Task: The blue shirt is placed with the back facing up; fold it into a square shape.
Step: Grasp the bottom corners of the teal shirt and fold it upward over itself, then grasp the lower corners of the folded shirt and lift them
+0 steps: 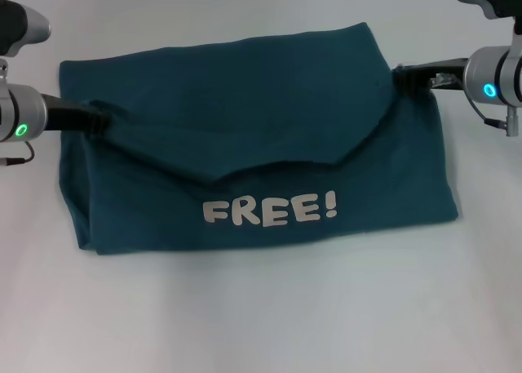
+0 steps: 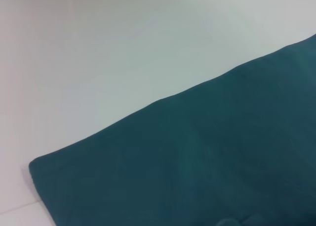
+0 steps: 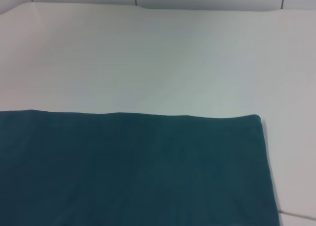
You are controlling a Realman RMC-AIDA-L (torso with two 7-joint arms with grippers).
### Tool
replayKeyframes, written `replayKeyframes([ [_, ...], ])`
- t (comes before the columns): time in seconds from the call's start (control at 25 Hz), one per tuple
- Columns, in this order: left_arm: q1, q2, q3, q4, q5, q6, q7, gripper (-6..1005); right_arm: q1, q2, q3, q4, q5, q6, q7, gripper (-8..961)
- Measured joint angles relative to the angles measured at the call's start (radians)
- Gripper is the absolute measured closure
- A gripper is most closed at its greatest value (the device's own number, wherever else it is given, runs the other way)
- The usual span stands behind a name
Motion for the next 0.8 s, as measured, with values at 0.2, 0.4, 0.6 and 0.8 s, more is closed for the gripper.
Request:
replayKeyframes([
  [0.2,-0.002,-0.002,-0.003,-0.013,0.0,-0.023,0.002,798,0.003,0.0,-0.004,0.0,0.0,0.009,0.001,665],
  [0.4,-0.009,-0.003,-0.005,-0.017,-0.003,-0.02,0.0,525,0.009,0.0,-0.004,0.002,0.0,0.009,0.001,455],
  [0.6,-0.013,0.008,-0.005,-0.004,-0.009,0.001,-0.017,361,0.01,0.0,-0.006,0.002,0.0,0.005,0.0,348],
  [0.8,-0.02,0.029,-0.011,0.016,-0.007,0.075,-0.043,259,0.007,0.0,-0.006,0.002,0.0,0.004,0.0,241],
])
